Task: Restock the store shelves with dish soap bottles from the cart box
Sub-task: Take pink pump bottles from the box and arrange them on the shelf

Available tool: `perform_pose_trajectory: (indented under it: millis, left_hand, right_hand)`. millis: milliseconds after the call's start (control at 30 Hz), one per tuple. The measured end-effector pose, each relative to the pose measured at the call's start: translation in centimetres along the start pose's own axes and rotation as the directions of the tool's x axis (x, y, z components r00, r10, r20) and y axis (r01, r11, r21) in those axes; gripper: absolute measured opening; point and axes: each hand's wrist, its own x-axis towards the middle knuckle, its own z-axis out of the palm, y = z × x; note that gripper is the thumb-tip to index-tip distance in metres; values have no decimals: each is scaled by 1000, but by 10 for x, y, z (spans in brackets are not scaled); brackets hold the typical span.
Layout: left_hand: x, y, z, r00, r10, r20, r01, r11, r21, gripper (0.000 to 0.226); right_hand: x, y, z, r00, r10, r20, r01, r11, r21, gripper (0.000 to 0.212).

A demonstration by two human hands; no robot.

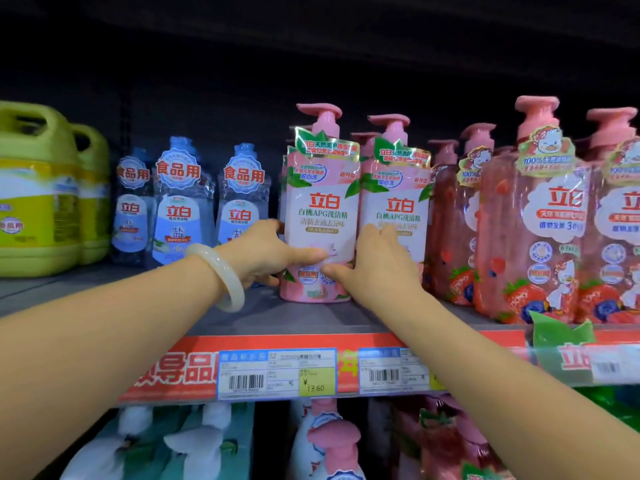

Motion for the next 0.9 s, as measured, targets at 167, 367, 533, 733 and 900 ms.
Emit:
perform_pose_trajectory:
  millis: [167,367,533,733,900]
  left_hand:
    - [-2,0,2,1000,-13,-16,13,1000,19,37]
    - [-9,-4,5,999,-47,-18,49,994,101,64]
    - [-8,-5,6,998,-38,-49,45,988,145,67]
    - [-10,-3,5,998,27,-50,2,868,496,68]
    - [-23,5,3,993,88,-76,-21,778,628,65]
  right_hand:
    - [8,6,1,998,37,40,-37,999,-1,45]
    - [23,14,10,993,83,83,-88,994,67,63]
    - [25,18,13,994,80,70,-87,991,99,60]
    - [25,19,16,996,59,60,-65,991,115,57]
    - [17,14,5,997,54,52,-59,992,113,56]
